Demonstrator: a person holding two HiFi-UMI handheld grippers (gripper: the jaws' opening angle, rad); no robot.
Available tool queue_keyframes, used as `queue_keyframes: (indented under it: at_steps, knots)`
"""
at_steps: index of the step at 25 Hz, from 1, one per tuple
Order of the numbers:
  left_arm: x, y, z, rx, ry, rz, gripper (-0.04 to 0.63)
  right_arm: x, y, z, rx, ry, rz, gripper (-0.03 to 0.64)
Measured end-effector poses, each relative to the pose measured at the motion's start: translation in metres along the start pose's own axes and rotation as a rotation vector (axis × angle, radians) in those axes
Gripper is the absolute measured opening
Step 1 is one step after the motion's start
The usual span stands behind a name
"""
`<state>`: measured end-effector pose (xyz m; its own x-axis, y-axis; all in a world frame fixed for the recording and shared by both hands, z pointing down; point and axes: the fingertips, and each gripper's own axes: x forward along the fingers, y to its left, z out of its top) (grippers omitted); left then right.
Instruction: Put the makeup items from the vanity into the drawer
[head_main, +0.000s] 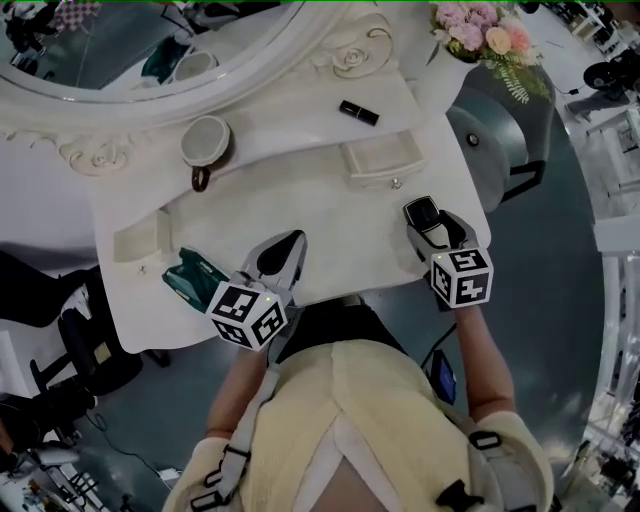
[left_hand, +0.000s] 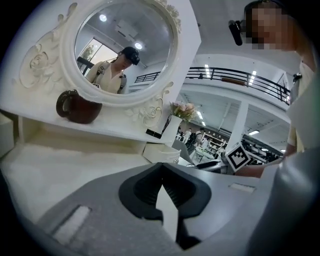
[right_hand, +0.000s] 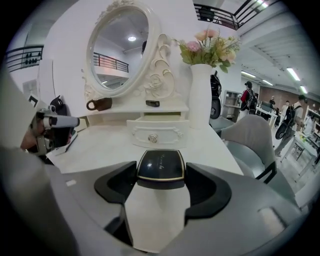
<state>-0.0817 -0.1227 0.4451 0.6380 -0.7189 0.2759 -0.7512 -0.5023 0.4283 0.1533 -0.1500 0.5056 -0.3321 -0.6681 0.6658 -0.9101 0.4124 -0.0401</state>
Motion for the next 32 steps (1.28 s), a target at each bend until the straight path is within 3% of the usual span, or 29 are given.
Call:
queue_keyframes:
  at_steps: [5, 15, 32]
  knots:
    - [-0.002, 0.015, 0.009, 0.088, 0.010, 0.023, -0.006, -0.008, 0.032, 0.038, -0.018, -0.042, 0.044, 0.311]
    - [0.004, 0.037, 0.024, 0.138, -0.005, 0.035, -0.005, 0.001, 0.079, 0.098, -0.144, -0.046, 0.133, 0.311]
    - [0.044, 0.038, 0.046, 0.141, -0.024, 0.134, -0.005, 0.061, 0.052, 0.121, -0.200, 0.203, 0.318, 0.311]
